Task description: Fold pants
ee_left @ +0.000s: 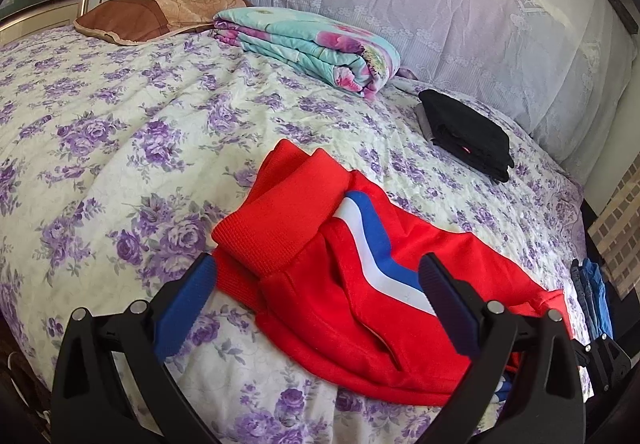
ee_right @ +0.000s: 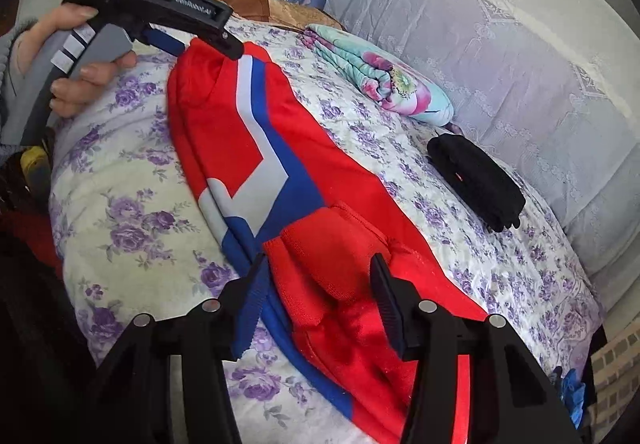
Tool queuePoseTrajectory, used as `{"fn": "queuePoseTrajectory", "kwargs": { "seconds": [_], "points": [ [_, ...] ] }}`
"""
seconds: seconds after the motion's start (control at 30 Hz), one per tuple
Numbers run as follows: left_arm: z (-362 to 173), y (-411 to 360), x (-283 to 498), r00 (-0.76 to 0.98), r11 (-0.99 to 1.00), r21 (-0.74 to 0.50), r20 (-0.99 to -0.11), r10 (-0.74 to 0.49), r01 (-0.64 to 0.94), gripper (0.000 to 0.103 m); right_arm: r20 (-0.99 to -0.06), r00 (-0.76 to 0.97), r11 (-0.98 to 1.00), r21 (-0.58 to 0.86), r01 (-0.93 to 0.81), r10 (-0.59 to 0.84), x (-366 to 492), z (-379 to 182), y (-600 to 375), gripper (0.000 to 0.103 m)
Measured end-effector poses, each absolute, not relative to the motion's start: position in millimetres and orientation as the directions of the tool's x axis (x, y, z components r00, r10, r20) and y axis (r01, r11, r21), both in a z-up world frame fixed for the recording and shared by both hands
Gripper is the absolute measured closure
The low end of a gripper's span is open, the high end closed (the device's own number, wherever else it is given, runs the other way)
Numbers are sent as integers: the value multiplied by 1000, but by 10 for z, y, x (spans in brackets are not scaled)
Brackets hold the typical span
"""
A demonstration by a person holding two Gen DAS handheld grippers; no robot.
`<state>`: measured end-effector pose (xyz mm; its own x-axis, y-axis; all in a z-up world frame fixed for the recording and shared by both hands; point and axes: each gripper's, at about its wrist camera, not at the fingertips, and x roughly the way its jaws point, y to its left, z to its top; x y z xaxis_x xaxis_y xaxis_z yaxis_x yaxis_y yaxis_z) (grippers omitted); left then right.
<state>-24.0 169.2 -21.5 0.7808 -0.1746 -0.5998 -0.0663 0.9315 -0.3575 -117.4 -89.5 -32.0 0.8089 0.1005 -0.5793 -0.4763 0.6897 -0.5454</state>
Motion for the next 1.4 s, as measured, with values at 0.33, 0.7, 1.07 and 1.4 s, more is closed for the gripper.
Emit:
{"fn": "queuePoseTrajectory", "kwargs": {
  "seconds": [0.33,0.7,1.07,1.4],
  "points": [
    [-216,1712,-238,779,931,-357,-605,-168,-77,5,-547,836,649,-654,-389,-51,-858,-566,-831,73],
    [-247,1813,-209,769,919,-377,-619,-157,-116,5,-459,885,773,-533,-344,78,-1218,86,-1134,37],
    [-199,1771,-239,759,938,-323,-641,-119,-126,5,-631,772,918,-258,-300,76,-598,-83,-1652,33],
    [-166,1629,-281,743,958,-267,-661,-100,-108,5,-669,693,957,104,-271,269,-609,-171,-2265,22]
  ]
}}
